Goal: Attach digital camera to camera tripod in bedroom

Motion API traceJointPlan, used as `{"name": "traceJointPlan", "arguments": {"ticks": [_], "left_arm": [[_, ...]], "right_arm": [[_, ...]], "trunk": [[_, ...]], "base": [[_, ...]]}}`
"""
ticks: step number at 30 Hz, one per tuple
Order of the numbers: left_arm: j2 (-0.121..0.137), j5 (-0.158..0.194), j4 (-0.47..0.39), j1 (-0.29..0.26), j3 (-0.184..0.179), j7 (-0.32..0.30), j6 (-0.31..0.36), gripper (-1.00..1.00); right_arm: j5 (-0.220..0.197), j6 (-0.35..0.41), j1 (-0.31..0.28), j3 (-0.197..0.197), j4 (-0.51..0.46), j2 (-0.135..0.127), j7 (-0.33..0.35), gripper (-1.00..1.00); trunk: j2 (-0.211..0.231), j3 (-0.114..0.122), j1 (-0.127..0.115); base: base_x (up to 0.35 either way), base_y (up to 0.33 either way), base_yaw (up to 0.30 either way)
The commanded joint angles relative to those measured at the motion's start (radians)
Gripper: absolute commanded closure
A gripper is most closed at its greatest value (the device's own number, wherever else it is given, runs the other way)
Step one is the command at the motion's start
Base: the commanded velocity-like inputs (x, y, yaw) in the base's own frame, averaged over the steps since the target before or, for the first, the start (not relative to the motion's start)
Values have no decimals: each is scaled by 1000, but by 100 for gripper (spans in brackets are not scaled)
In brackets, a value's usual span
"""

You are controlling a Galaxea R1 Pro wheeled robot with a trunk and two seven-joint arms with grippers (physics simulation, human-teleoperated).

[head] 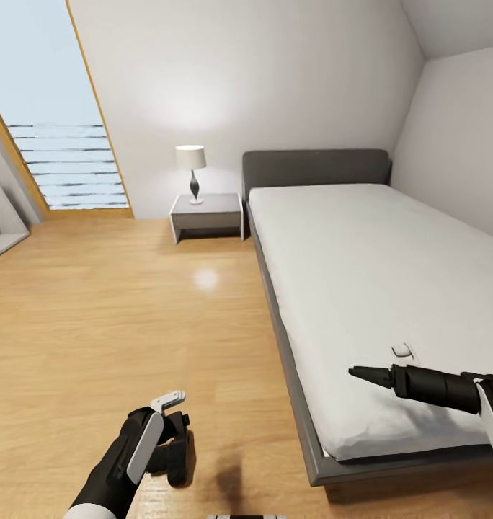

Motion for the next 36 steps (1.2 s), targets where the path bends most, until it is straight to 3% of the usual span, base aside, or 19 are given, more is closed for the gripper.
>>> {"name": "traceJointPlan", "arguments": {"ticks": [1,4,5,10,16,19,20,28,36], "left_arm": [[-1,11,-1,0,2,8,3,-100],[-1,11,-1,0,3,8,3,-100],[-1,11,0,0,3,8,3,-100],[-2,12,1,0,2,8,3,-100],[-1,11,2,0,2,7,3,-100],[-1,11,2,0,3,7,3,-100],[-1,11,3,0,3,7,3,-100],[-1,11,6,0,3,7,3,-100],[-1,11,6,0,2,7,3,-100]], "right_arm": [[-25,7,-14,-18,0,-17,2,-100],[-77,7,-62,-56,0,-41,3,-100],[-120,7,-100,-88,1,-54,2,-100],[-209,7,-165,-195,2,-101,-4,-100],[-247,7,-191,-352,2,-140,-36,-100],[-250,7,-194,-390,2,-146,-69,-100],[-250,7,-196,-417,2,-150,-134,-100],[-223,-12,-197,-430,2,-149,-356,-100],[-186,-41,-197,-441,1,-150,-414,-100]], "trunk": [[-1,-5,0],[-1,-16,2],[-2,-20,2],[-3,-40,4],[-4,-63,7],[-5,-74,8],[-5,-78,9],[-7,-109,12],[-9,-140,16]], "base": [[0,0,0],[0,0,0],[0,0,0],[0,0,0],[0,0,0],[0,0,0],[0,0,0],[0,0,0],[0,0,0]]}}
